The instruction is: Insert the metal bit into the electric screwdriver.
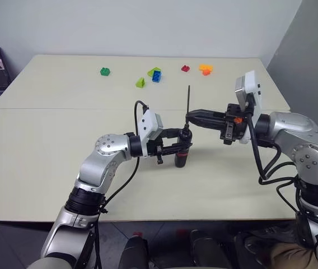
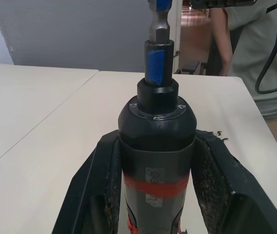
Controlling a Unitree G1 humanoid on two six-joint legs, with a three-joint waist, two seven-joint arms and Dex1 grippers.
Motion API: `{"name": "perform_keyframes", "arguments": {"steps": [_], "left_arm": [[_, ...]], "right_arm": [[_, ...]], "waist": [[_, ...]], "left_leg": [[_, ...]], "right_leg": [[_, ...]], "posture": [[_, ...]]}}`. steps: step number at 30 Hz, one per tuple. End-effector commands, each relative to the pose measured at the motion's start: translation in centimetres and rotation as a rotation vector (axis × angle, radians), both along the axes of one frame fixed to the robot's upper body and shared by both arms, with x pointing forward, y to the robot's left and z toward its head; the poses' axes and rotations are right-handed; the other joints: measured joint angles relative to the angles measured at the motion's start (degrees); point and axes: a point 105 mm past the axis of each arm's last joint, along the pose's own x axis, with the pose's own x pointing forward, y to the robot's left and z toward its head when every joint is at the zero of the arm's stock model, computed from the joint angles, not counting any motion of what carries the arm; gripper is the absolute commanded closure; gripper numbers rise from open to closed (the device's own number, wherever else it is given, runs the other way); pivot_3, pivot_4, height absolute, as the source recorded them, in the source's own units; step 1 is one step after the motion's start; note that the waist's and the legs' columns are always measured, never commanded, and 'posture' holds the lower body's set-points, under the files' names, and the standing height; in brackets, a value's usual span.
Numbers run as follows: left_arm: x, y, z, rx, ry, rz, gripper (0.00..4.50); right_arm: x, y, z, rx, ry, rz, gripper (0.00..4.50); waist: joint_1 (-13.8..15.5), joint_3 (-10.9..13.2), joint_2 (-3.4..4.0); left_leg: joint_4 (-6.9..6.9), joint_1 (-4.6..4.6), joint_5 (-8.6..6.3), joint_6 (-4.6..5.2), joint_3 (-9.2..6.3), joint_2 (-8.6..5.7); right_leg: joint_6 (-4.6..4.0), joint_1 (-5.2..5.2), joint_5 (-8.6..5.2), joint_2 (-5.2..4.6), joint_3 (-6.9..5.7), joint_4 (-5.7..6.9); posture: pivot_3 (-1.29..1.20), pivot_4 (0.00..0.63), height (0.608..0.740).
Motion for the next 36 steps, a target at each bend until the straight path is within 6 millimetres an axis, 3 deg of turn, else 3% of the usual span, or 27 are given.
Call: {"name": "perform_keyframes", "arguments": {"steps": [1, 7, 10, 24, 36], "left_arm": [[0.1, 0.5, 1.3, -0.012, -0.060, 0.027, 2.86], [-0.3, 0.4, 1.5, -0.017, -0.053, 0.007, 2.86], [-0.4, 0.4, 1.7, -0.024, -0.051, 0.006, 2.86], [-0.3, 0.4, 1.8, -0.031, -0.048, 0.009, 2.86], [-0.3, 0.4, 1.8, -0.030, -0.051, 0.015, 2.86]], "right_arm": [[-1.0, 0.3, 0.4, 0.018, -0.044, 0.072, 4.50], [-0.9, -0.6, 3.6, 0.117, -0.134, 0.063, 4.50], [-1.2, -0.9, 4.0, 0.125, -0.133, 0.077, 4.50], [-0.4, -1.0, 2.8, 0.102, -0.103, -0.003, 4.50], [-1.1, -0.4, 2.0, 0.082, -0.071, -0.007, 4.50]], "waist": [[0.0, 0.0, 0.00], [0.0, 0.0, 0.00], [0.1, 0.0, 0.00], [0.0, 0.0, 0.00], [0.0, 0.0, 0.00]], "left_leg": [[0.00, 0.00, 0.00, 0.00, 0.00, 0.00], [-0.02, -0.05, 0.00, 0.00, 0.00, 0.00], [-0.04, -0.08, 0.00, 0.00, 0.00, 0.00], [-0.09, -0.08, 0.00, 0.00, 0.00, 0.00], [-0.09, -0.08, 0.00, 0.00, 0.01, 0.00]], "right_leg": [[0.00, 0.00, 0.00, 0.00, 0.00, -0.01], [0.00, -0.04, 0.00, 0.00, 0.00, -0.02], [-0.07, -0.05, 0.03, 0.00, -0.01, -0.03], [-0.26, -0.07, 0.13, 0.00, -0.01, -0.06], [-0.26, -0.07, 0.13, 0.00, 0.00, -0.06]], "posture": [[0.00, 0.150, 0.740], [0.00, 0.150, 0.740], [0.00, 0.150, 0.740], [0.00, 0.150, 0.740], [0.00, 0.150, 0.740]]}}
